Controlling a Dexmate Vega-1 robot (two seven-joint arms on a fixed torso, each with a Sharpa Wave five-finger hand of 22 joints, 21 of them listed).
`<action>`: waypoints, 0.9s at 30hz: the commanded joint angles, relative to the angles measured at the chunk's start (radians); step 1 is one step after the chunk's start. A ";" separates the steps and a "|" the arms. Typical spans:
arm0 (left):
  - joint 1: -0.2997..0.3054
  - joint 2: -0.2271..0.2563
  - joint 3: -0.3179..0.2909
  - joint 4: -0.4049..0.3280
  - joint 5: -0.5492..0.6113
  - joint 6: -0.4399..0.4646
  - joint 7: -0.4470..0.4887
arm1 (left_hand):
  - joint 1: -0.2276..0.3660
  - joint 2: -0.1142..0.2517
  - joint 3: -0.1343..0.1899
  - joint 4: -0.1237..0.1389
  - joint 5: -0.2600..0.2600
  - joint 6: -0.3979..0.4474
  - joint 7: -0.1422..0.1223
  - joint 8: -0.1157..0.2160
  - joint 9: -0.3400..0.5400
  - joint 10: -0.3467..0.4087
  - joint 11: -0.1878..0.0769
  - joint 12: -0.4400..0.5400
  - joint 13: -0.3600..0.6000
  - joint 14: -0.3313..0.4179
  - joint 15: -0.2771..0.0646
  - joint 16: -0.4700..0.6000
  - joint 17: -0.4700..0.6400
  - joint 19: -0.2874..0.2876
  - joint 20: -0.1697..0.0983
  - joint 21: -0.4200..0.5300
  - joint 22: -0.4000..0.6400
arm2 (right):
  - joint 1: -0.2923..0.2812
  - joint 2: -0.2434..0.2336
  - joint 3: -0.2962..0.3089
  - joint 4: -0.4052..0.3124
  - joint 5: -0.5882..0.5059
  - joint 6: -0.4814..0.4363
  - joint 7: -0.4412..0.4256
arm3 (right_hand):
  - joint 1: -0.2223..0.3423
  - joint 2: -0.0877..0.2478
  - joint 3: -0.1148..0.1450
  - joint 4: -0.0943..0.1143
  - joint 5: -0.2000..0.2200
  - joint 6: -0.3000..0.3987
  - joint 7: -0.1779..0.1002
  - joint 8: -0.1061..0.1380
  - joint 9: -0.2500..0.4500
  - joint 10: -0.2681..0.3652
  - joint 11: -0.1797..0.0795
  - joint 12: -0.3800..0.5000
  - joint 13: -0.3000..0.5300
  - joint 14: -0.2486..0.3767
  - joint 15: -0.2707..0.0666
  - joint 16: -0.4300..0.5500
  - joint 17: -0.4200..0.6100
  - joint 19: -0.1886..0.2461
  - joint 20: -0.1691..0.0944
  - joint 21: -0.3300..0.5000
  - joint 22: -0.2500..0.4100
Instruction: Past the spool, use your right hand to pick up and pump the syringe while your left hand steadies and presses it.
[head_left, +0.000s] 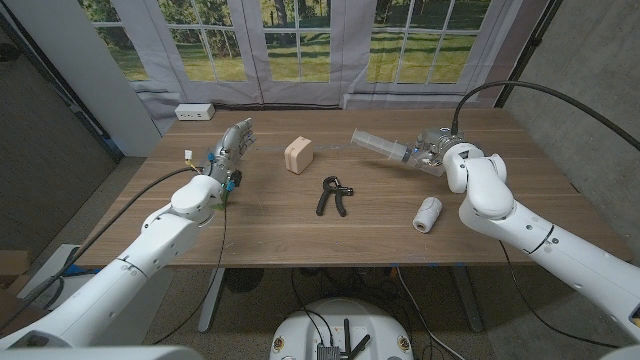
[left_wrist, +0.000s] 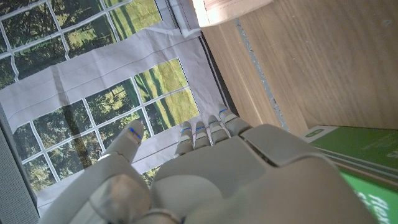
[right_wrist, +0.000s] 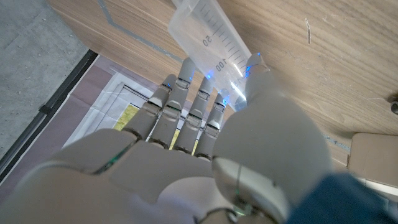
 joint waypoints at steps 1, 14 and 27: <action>-0.079 0.059 0.028 -0.031 0.047 0.050 -0.069 | 0.001 0.042 0.004 -0.009 0.003 0.008 0.002 0.005 0.002 -0.002 0.007 -0.001 0.004 -0.013 0.002 -0.002 -0.001 -0.010 -0.009 -0.002 0.006 | -0.046 -0.027 0.037 -0.049 0.116 -0.012 -0.134 | 0.081 0.086 0.001 0.003 0.007 0.070 -0.055 0.001 0.004 0.092 -0.082 -0.004 0.002 0.018 -0.156 -0.004 0.004 0.013 -0.069 0.000 0.003; -0.118 0.091 0.053 -0.099 0.111 0.081 -0.090 | 0.003 0.042 0.002 -0.017 0.002 0.009 0.002 0.005 0.002 -0.001 0.006 -0.001 0.004 -0.022 -0.001 -0.001 -0.001 -0.017 -0.011 -0.002 0.006 | -0.051 -0.047 0.025 -0.083 0.191 -0.035 -0.222 | 0.079 0.086 -0.005 0.004 0.009 0.074 -0.055 -0.003 0.004 0.097 -0.082 -0.014 0.002 0.027 -0.156 -0.012 0.006 0.018 -0.068 0.001 0.003; -0.119 0.145 0.052 -0.206 0.183 0.139 -0.086 | 0.004 0.030 -0.006 -0.034 0.000 0.011 -0.002 0.005 0.001 -0.002 -0.006 0.000 0.003 -0.027 -0.009 0.001 -0.001 -0.021 -0.014 -0.001 0.005 | -0.040 -0.037 0.036 -0.058 0.318 -0.020 -0.332 | 0.076 0.088 -0.009 0.005 0.010 0.076 -0.054 -0.007 0.004 0.103 -0.080 -0.017 0.008 0.036 -0.156 -0.018 0.009 0.024 -0.068 0.002 0.003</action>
